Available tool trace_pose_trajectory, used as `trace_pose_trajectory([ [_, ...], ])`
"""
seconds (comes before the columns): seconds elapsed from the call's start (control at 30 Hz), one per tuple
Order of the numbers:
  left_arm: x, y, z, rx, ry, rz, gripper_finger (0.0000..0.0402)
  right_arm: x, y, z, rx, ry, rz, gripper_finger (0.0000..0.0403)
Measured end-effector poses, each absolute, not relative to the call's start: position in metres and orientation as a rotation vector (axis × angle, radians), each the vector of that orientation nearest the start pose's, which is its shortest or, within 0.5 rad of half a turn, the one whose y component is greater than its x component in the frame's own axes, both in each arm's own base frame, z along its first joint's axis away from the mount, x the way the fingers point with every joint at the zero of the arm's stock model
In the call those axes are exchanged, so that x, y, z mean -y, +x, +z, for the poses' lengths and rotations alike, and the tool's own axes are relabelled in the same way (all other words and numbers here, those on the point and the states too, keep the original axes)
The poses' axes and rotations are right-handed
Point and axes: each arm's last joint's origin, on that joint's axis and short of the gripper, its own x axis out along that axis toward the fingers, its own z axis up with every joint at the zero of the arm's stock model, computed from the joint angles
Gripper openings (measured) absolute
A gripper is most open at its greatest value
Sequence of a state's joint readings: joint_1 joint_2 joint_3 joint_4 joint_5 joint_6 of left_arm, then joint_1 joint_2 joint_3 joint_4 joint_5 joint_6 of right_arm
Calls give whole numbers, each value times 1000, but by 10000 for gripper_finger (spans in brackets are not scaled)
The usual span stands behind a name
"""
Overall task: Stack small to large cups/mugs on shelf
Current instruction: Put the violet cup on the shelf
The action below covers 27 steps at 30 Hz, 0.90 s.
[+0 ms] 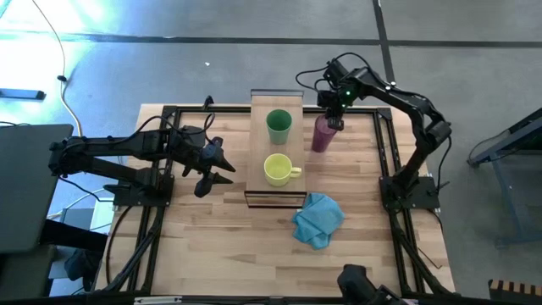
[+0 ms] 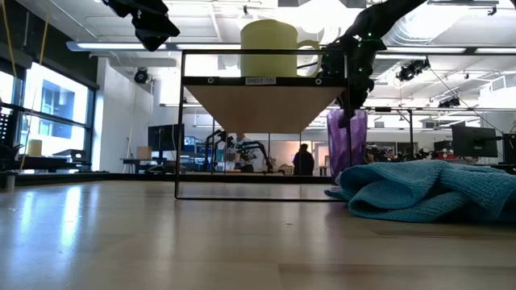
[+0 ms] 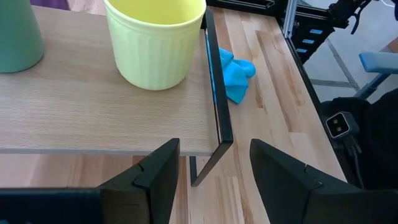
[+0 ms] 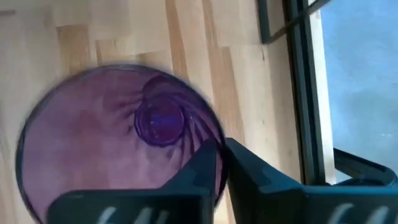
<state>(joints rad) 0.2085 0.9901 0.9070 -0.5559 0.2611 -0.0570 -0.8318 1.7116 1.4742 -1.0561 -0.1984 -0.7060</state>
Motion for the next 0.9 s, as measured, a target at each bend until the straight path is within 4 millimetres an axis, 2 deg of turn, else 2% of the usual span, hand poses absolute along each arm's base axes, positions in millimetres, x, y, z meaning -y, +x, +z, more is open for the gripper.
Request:
trace_pose_trajectory([
  [0.4, -34, 198, 307, -624, -204, -33, 184, 244, 229, 280, -1258, 46, -134, 2],
  [0.57, -34, 198, 306, -624, -204, -33, 184, 244, 229, 306, -1244, 40, -152, 1],
  [0.9, -34, 198, 307, -624, -204, -33, 184, 236, 225, 372, -1176, -7, -184, 0],
])
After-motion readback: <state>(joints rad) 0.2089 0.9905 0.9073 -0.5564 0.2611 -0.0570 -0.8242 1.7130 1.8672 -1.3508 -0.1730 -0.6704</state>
